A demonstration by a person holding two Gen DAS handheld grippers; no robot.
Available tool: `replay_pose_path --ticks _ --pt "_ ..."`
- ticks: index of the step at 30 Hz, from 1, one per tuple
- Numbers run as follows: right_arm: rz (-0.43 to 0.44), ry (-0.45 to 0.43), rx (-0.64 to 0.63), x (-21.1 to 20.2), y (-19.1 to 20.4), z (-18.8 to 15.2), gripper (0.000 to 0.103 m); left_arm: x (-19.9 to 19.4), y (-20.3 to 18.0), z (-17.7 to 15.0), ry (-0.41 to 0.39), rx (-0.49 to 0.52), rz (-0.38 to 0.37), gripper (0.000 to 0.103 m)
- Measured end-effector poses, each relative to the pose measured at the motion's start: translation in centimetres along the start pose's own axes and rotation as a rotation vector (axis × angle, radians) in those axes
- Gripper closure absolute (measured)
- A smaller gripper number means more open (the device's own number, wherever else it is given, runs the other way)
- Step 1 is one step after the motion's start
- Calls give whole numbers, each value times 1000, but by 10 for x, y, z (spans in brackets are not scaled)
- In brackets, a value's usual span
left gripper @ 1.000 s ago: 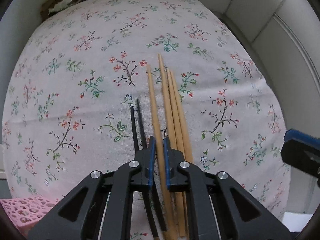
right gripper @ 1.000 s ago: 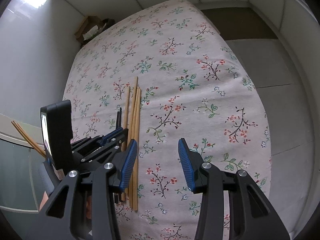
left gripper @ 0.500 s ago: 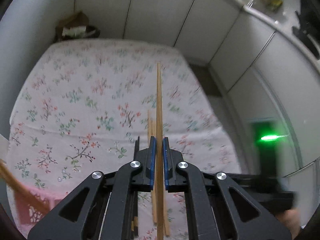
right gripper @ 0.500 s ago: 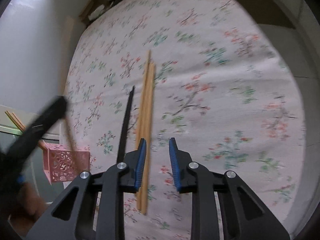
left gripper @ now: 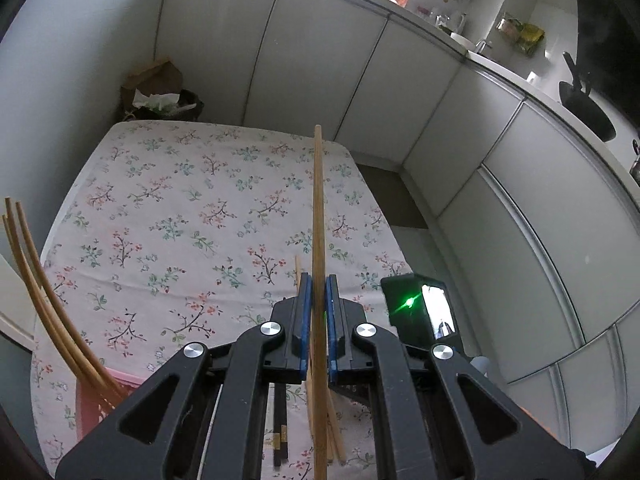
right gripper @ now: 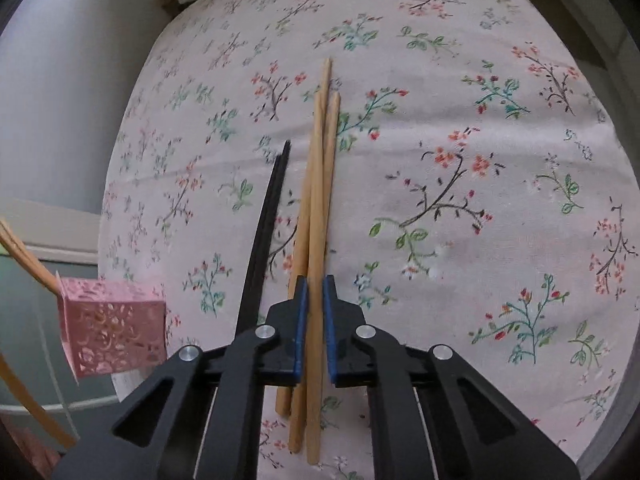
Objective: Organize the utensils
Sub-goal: 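Lift a wooden chopstick with the left tool while the right tool grasps another, then carry both held chopsticks upright over the pink mesh cup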
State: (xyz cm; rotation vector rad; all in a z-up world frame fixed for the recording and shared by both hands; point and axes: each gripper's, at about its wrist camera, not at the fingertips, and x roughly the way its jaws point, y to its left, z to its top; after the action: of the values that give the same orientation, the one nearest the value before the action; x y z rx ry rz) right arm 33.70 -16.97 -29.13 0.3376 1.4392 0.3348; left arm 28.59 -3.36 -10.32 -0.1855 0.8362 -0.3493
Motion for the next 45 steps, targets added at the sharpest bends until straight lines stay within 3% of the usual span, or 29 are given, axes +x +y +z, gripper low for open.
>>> replay_pose_path --ticks 15,20,24,33,40,45 --pt "43 -10 62 -21 -20 -5 95 -10 -1 1 -15 14 1 97" --pt "113 -208 31 -77 -7 -5 95 -25 -1 5 -66 8 -28 97" --pt "60 -364 -48 -108 13 -10 95 -47 3 6 -156 25 -39 97" --pt "120 -623 -136 -160 46 -21 95 -99 34 -1 -368 31 -27 97" --pt "181 -708 -186 -170 73 -30 95 -105 62 -11 -415 8 43 97" --pt "222 -743 -214 -162 97 -33 95 -92 74 -19 -428 30 132 97"
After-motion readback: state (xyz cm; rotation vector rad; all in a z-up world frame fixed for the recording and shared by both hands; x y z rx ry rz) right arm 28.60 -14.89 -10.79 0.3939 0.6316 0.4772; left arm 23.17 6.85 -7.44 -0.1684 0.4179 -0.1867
